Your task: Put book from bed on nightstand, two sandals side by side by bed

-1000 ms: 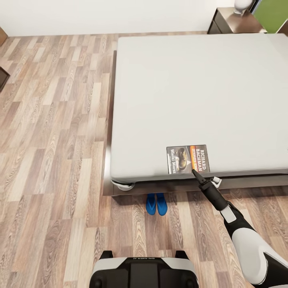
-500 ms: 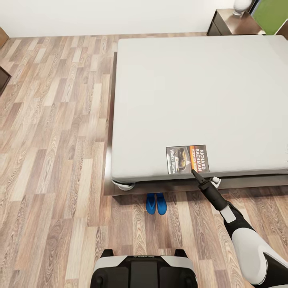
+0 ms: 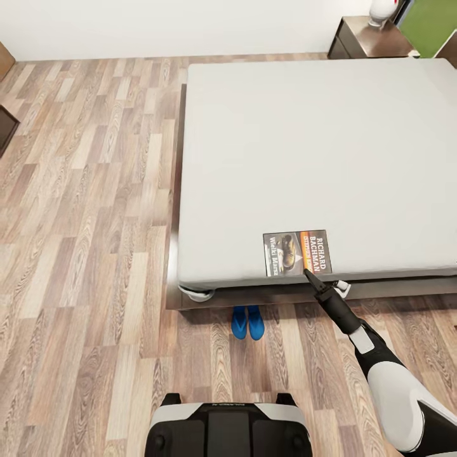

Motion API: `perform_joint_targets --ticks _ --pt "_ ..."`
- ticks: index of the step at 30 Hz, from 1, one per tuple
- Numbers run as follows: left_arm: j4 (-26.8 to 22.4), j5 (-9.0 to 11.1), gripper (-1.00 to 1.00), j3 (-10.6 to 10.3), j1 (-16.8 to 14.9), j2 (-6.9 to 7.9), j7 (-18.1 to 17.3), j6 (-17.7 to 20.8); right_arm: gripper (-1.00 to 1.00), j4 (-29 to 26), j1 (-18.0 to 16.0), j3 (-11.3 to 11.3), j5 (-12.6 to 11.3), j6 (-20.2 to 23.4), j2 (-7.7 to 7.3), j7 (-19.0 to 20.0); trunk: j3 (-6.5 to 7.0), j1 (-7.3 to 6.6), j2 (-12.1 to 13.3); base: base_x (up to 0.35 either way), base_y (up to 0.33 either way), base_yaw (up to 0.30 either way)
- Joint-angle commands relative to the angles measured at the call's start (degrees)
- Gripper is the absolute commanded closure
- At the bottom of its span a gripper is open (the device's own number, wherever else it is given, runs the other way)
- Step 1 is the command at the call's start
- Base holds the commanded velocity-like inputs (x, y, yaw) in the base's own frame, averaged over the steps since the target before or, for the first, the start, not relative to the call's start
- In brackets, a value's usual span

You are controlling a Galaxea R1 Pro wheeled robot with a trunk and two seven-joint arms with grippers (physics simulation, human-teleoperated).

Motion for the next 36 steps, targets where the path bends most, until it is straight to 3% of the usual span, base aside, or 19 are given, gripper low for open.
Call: perform_joint_targets --ticks 1,36 --pt "0.1 0.5 -1.0 -0.5 0.0 -0.02 0.1 -0.2 1.0 0.0 0.0 -0.2 0.0 0.6 0.01 0.2 0.16 -0.22 0.4 0.0 0.0 0.0" --pt "0.1 0.4 -1.0 -0.5 0.0 -0.09 0.1 0.0 1.0 -1.8 -0.1 0.3 0.3 0.8 -0.12 0.4 6.44 -7.9 14.4 0.0 0.0 0.0"
